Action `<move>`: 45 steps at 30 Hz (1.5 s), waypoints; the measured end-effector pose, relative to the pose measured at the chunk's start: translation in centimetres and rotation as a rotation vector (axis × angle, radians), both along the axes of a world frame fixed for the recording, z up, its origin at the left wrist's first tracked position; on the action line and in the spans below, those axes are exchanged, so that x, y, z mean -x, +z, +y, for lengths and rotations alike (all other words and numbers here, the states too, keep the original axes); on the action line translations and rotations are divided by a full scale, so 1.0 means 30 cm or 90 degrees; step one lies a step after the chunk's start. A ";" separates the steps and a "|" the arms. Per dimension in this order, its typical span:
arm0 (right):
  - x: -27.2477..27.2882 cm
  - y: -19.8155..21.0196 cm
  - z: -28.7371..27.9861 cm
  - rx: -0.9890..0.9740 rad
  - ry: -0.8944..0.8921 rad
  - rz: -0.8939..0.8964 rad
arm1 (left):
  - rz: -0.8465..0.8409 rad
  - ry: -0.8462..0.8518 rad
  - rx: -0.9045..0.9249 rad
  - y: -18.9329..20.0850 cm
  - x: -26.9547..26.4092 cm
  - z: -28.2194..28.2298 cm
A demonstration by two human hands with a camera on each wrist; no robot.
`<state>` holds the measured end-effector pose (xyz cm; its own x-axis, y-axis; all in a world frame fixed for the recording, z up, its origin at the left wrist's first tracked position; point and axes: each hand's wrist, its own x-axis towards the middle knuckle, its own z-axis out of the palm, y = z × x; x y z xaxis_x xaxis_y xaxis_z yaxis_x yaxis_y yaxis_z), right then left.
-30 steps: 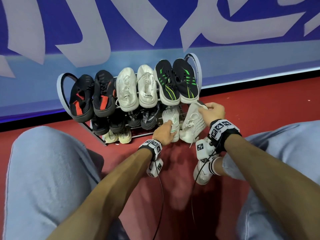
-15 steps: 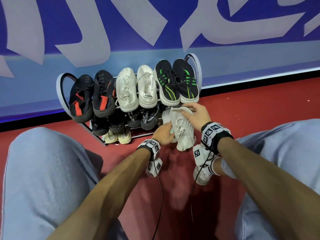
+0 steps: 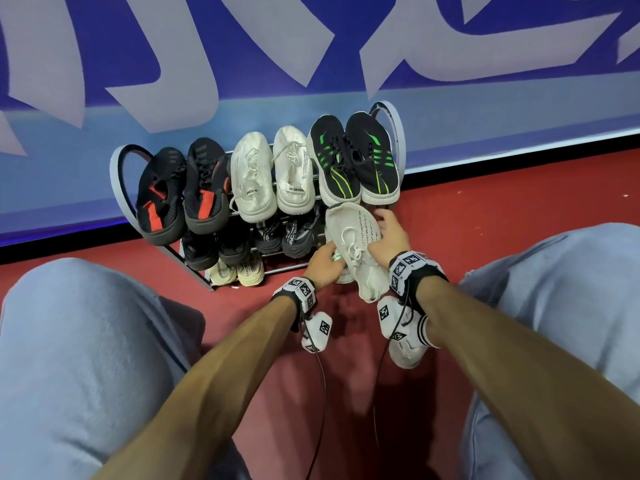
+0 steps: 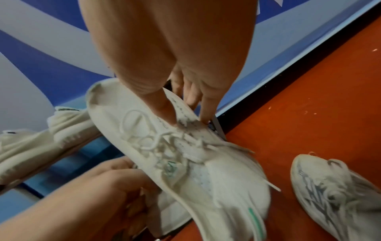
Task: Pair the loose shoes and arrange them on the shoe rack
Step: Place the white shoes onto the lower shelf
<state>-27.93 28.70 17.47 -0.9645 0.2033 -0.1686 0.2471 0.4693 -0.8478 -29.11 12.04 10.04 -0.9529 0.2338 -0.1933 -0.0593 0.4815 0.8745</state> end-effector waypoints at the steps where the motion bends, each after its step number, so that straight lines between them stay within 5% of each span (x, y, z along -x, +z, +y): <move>1: -0.007 -0.016 0.011 0.000 -0.035 -0.009 | -0.002 0.000 -0.006 0.006 0.001 0.001; 10: -0.109 -0.105 -0.001 0.062 0.026 -0.011 | 0.000 -0.004 0.001 0.008 0.000 -0.008; 17: -0.155 -0.186 0.065 0.023 -0.183 -0.149 | -0.032 0.028 0.011 0.011 -0.005 -0.011; 21: -0.105 -0.186 0.098 0.095 -0.249 -0.196 | -0.109 0.160 -0.022 -0.030 -0.012 0.004; 26: -0.037 -0.191 0.060 0.189 -0.254 -0.138 | -0.192 0.266 -0.078 -0.160 0.032 0.036; 38: 0.002 -0.203 0.077 0.152 -0.241 -0.100 | -0.248 0.255 0.013 -0.119 -0.002 0.001; 45: 0.041 -0.204 0.105 0.117 -0.278 -0.074 | -0.363 0.255 -0.138 -0.265 0.048 0.040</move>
<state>-29.15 31.84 11.35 -0.7683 0.5418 -0.3408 0.4849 0.1451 -0.8624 -30.53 13.23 2.08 -0.7384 -0.0222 -0.6740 -0.6692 0.1475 0.7283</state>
